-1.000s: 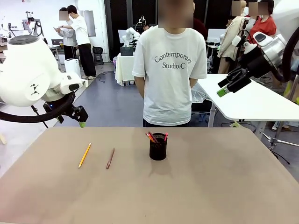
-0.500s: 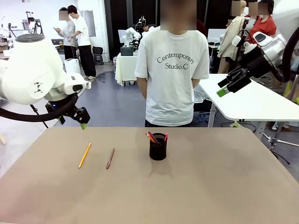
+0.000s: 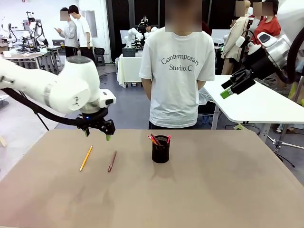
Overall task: Place the pens into the pen holder.
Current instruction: Pick up a writing instrument from the table and place it into the Pen holder.
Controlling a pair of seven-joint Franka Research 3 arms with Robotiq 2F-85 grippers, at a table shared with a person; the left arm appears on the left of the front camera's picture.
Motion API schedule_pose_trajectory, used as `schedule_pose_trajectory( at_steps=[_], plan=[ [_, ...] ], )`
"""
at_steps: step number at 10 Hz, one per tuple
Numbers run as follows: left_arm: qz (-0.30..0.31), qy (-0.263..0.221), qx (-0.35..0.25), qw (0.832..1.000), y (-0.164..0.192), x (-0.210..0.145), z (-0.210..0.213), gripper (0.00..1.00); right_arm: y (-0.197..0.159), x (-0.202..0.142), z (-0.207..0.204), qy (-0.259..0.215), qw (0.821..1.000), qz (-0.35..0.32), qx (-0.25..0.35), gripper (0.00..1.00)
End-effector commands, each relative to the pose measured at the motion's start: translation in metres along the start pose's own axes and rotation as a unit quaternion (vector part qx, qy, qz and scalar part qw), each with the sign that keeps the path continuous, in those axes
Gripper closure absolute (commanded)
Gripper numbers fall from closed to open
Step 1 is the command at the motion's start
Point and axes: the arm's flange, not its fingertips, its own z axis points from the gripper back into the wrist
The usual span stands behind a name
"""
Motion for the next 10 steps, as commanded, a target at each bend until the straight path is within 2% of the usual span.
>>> schedule_pose_trajectory(
  at_steps=[1,2,5,7,8,9,10],
  plan=[
    [0.01,0.024,-0.007,1.0,-0.011,0.02,-0.019,0.0,0.001,0.001,-0.002,0.001,1.0,-0.002,-0.007,0.0],
    [0.01,0.039,0.012,0.999,-0.015,0.025,-0.035,0.0,0.001,0.001,-0.002,0.001,1.0,-0.002,-0.007,0.0],
    [0.038,0.078,0.004,0.996,-0.036,0.025,-0.072,0.0,0.001,0.001,-0.002,0.001,1.0,-0.002,-0.007,0.0],
    [0.029,0.085,-0.029,0.996,-0.04,0.021,-0.077,0.0,0.001,0.001,-0.002,0.001,1.0,-0.002,-0.007,0.0],
    [0.033,0.072,-0.039,0.996,-0.034,0.022,-0.069,0.0,0.001,0.001,-0.002,0.001,1.0,-0.002,-0.007,0.0],
    [0.024,0.084,-0.012,0.996,-0.041,0.017,-0.083,0.0,0.001,0.001,-0.002,0.001,1.0,-0.002,-0.007,0.0],
    [0.024,0.084,-0.012,0.996,-0.041,0.017,-0.083,0.0,0.001,0.001,-0.002,0.001,1.0,-0.002,-0.007,0.0]
  ],
)
